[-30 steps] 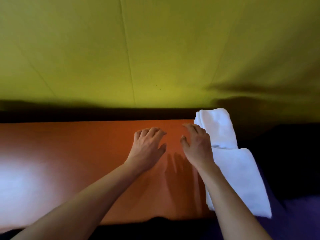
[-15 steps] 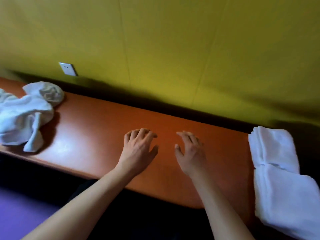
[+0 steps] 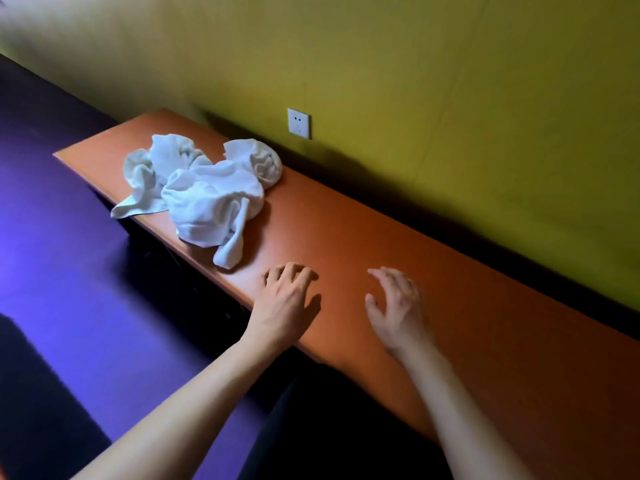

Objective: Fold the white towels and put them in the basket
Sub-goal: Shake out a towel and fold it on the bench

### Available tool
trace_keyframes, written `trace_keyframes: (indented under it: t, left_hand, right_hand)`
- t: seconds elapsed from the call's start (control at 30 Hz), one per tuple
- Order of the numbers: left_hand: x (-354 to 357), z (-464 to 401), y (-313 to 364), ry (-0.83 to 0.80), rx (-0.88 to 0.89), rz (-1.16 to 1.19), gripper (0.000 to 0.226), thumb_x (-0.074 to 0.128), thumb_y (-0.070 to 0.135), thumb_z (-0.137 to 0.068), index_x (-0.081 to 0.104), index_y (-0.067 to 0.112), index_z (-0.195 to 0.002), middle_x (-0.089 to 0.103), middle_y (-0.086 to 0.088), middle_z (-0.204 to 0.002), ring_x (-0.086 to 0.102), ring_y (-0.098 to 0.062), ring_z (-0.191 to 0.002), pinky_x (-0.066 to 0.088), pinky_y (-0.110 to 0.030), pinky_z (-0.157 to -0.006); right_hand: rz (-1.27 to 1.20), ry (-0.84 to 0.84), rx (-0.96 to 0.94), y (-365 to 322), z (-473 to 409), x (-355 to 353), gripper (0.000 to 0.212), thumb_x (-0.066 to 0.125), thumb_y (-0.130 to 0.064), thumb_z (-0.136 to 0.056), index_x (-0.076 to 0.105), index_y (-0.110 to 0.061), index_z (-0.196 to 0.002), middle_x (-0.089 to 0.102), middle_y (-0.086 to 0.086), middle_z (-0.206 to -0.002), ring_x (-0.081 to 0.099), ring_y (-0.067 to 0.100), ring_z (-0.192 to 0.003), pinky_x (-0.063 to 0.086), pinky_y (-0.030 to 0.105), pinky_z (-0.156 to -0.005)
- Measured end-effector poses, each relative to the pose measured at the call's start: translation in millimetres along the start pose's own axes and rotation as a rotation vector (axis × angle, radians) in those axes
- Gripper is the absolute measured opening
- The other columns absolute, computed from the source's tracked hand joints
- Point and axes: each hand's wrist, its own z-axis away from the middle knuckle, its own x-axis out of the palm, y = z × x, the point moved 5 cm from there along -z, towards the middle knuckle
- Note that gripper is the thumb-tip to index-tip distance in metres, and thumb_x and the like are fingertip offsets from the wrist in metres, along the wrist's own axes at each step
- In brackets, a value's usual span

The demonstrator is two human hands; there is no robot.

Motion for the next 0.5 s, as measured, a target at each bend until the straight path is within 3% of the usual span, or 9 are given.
trace_keyframes:
  t: [0.13, 0.27, 0.4, 0.47, 0.5]
  left_hand:
    - [12.1, -25.0, -65.6, 0.028, -0.052, -0.068, 0.038, 0.066, 0.042, -0.08, 0.064, 0.025, -0.113, 0.064, 0.002, -0.115, 0.059, -0.031, -0.109, 0.042, -0.046, -0.094]
    - [20.9, -69.0, -123.5, 0.006, -0.095, -0.177, 0.047, 0.065, 0.034, -0.08, 0.059, 0.026, -0.126, 0.057, 0.001, -0.133, 0.052, -0.031, -0.124, 0.036, -0.046, -0.1]
    - [17.1, -116.0, -181.7, 0.006, -0.221, -0.308, 0.066, 0.056, 0.029, -0.09, 0.035, 0.03, -0.152, 0.031, -0.006, -0.16, 0.027, -0.038, -0.146, 0.023, -0.054, -0.113]
    - [18.5, -133.7, -216.4, -0.062, -0.343, -0.349, 0.08, 0.061, 0.039, -0.09, 0.019, 0.033, -0.157, 0.011, -0.006, -0.166, 0.012, -0.04, -0.15, 0.016, -0.059, -0.116]
    - [21.7, -139.6, -232.7, -0.111, -0.398, -0.334, 0.088, 0.065, 0.043, -0.087, 0.014, 0.032, -0.157, 0.008, -0.008, -0.165, 0.013, -0.042, -0.149, 0.02, -0.059, -0.115]
  right_hand:
    - [0.005, -0.052, -0.032, -29.2, -35.1, 31.9, 0.047, 0.051, -0.035, -0.09, 0.056, -0.024, -0.136, 0.054, 0.003, -0.138, 0.049, 0.025, -0.129, 0.037, 0.041, -0.108]
    - [0.012, -0.088, -0.061, -47.4, -64.2, 52.7, 0.046, 0.058, -0.028, -0.093, 0.053, -0.026, -0.139, 0.052, 0.001, -0.14, 0.047, 0.022, -0.129, 0.036, 0.038, -0.106]
    - [0.01, -0.102, -0.063, -53.6, -81.6, 59.2, 0.046, 0.057, -0.03, -0.094, 0.05, -0.029, -0.14, 0.05, -0.002, -0.141, 0.046, 0.02, -0.129, 0.035, 0.037, -0.106]
    - [0.003, -0.109, -0.068, -52.2, -84.0, 59.4, 0.046, 0.056, -0.03, -0.096, 0.049, -0.029, -0.141, 0.049, -0.004, -0.141, 0.045, 0.019, -0.13, 0.035, 0.036, -0.106]
    - [0.002, -0.111, -0.066, -49.6, -83.9, 59.3, 0.046, 0.056, -0.03, -0.096, 0.049, -0.029, -0.142, 0.049, -0.004, -0.142, 0.045, 0.018, -0.13, 0.036, 0.037, -0.106]
